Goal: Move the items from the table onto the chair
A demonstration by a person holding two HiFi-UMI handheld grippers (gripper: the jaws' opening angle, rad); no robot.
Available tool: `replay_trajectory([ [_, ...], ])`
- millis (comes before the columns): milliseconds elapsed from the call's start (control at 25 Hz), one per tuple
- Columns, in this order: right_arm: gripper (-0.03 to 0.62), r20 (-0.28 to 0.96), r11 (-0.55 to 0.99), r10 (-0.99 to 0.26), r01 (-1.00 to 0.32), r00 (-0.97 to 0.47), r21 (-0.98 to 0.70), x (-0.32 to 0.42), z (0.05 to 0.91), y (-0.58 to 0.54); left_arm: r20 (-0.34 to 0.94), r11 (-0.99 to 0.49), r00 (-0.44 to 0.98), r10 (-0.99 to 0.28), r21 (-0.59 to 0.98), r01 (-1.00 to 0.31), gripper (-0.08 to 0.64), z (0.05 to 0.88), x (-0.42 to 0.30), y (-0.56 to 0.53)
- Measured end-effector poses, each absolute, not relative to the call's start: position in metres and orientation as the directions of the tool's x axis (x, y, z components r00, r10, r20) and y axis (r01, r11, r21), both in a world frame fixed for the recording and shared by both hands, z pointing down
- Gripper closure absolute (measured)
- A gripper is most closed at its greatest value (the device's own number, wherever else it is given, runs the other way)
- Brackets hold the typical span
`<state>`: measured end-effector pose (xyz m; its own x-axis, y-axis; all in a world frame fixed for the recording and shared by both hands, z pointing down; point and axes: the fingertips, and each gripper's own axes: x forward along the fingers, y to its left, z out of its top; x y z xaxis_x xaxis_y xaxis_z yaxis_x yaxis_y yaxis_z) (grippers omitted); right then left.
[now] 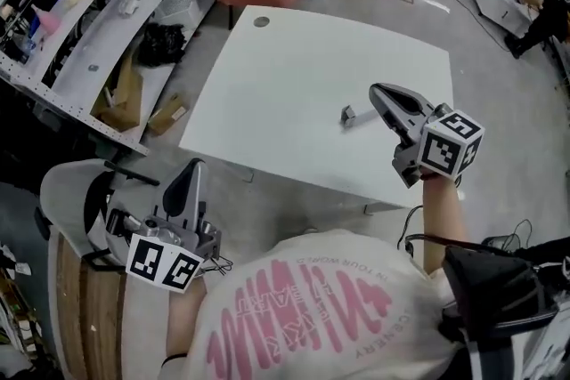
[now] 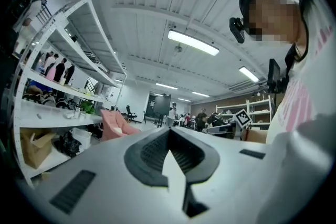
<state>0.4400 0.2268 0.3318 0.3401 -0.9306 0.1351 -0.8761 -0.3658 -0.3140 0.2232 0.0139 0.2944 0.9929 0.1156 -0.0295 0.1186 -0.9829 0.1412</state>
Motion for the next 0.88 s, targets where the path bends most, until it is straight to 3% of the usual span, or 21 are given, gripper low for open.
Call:
replay_trajectory([
  [200, 0.575, 0.253, -0.429, -0.89, -0.885, 0.379, -0.182, 0.479, 0.366, 0.266, -0.03, -0.979, 0.987, 0.155, 0.127, 0.158, 0.551, 0.292, 0.246, 0.033],
  [440, 0.559, 0.474, -0.301, -0.852, -0.949, 0.223, -0.095, 0.498, 0.426, 0.264, 0.064, -0.993, 0.995, 0.076, 0.091, 0.07, 0.551, 0.305, 0.244, 0.034],
  [520, 0.414, 0.561, -0.231, -0.812, -0.971, 0.159, -0.059, 0.5, 0.447, 0.259, 0.087, -0.995, 0.995, 0.042, 0.091, 0.034, 0.551, 0.304, 0.237, 0.032],
  [560, 0.371, 0.603, -0.198, -0.786, -0.979, 0.134, -0.04, 0.501, 0.458, 0.257, 0.102, -0.996, 0.994, 0.029, 0.085, 0.02, 0.551, 0.303, 0.235, 0.03],
  [760, 0.328, 0.803, 0.015, -0.59, -0.993, 0.083, 0.114, 0.509, 0.516, 0.252, 0.175, -0.997, 0.984, -0.04, 0.062, -0.051, 0.551, 0.306, 0.218, 0.011],
  [880, 0.282, 0.86, 0.104, -0.503, -0.983, 0.081, 0.153, 0.511, 0.535, 0.247, 0.201, -0.99, 0.975, -0.091, 0.086, -0.11, 0.551, 0.308, 0.204, 0.004],
])
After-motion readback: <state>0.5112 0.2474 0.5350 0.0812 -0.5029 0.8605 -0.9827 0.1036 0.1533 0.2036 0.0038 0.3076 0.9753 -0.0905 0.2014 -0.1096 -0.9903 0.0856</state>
